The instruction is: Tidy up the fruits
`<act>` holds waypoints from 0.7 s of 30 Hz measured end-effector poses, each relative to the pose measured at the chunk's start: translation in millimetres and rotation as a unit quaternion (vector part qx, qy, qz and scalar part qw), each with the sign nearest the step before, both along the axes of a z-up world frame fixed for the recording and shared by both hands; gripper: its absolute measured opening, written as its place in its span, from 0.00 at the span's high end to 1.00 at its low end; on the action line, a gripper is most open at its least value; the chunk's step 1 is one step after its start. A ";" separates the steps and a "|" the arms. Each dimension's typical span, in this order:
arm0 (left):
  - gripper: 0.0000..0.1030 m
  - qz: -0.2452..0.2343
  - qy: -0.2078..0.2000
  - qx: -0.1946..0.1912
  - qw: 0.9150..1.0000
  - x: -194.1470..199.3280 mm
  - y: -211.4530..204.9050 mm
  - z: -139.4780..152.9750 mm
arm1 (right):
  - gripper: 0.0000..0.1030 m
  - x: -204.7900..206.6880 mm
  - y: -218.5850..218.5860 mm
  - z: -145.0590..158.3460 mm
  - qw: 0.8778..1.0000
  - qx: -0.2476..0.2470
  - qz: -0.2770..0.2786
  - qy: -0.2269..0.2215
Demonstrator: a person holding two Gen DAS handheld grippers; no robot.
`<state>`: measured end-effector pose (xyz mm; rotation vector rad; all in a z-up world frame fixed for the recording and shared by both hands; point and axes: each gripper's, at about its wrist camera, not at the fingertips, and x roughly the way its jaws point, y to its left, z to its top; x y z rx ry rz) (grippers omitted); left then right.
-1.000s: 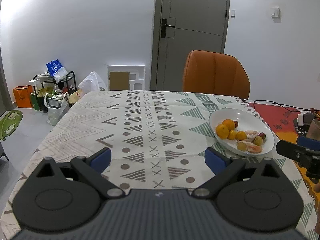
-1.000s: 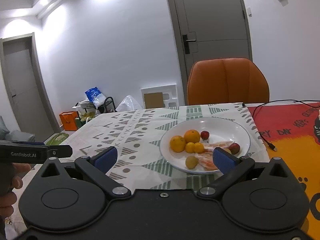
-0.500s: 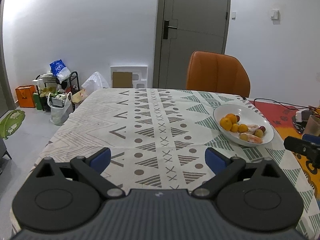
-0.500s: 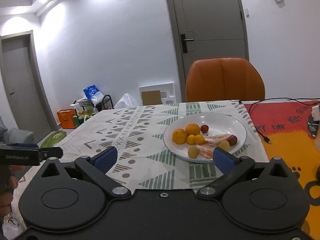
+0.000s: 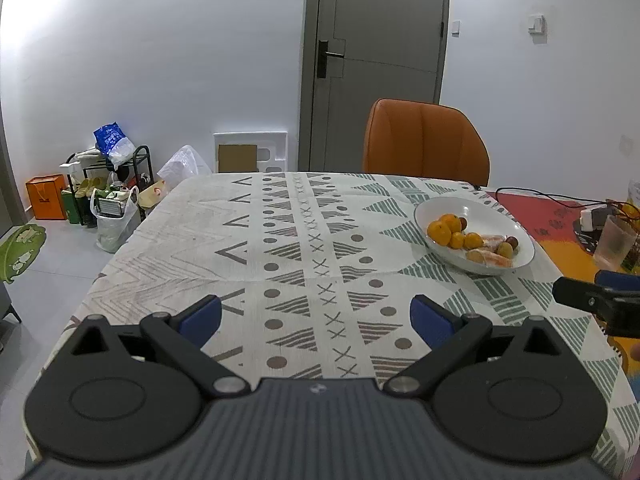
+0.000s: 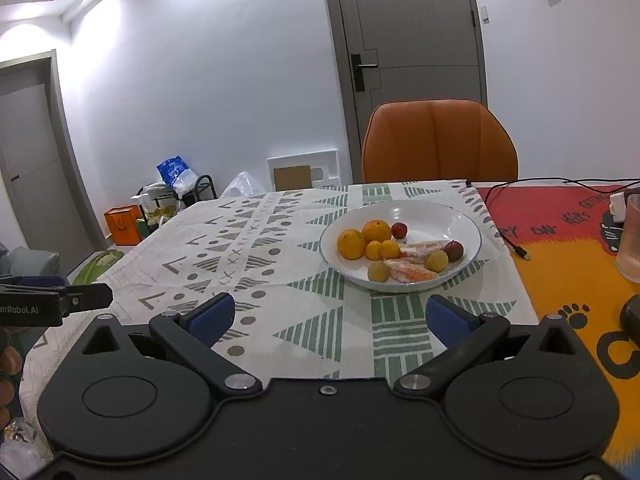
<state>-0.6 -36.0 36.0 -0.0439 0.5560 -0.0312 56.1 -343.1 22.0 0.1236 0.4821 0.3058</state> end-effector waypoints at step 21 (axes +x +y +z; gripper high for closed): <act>0.03 0.005 0.013 -0.005 1.000 -0.5 1.2 -9.3 | 0.00 -0.6 1.1 -10.7 1.000 -0.003 0.007 0.016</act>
